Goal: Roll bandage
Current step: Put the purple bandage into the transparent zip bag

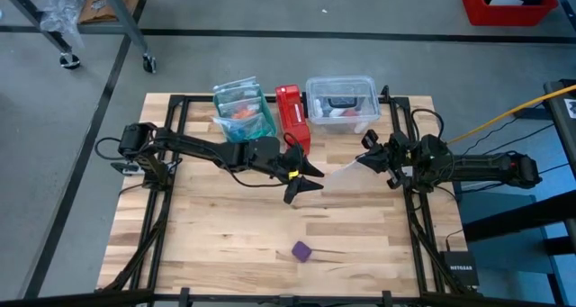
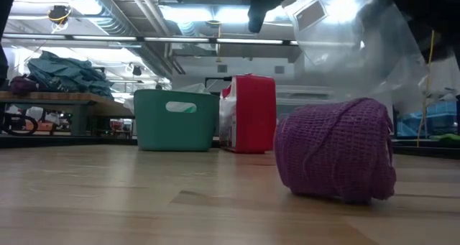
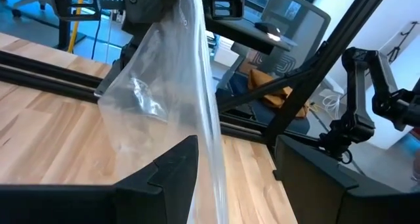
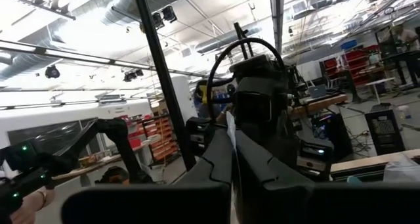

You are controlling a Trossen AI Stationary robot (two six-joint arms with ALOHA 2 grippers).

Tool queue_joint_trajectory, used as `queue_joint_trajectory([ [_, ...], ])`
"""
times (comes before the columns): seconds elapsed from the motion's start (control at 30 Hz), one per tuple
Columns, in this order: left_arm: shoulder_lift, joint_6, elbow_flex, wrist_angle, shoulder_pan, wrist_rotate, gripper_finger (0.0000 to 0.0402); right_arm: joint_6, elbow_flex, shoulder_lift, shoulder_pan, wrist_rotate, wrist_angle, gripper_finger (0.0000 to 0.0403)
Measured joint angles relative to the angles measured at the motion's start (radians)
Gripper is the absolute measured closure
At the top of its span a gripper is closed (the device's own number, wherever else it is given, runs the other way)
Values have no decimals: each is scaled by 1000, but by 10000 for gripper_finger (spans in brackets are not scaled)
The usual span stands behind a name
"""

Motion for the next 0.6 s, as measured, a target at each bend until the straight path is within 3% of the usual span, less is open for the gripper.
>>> queue_joint_trajectory([
  [0.23,0,-1,0,32,0,0,209,0,0,0,0,2,-97,398],
  [0.6,0,5,0,18,3,0,209,13,0,0,0,42,-83,398],
])
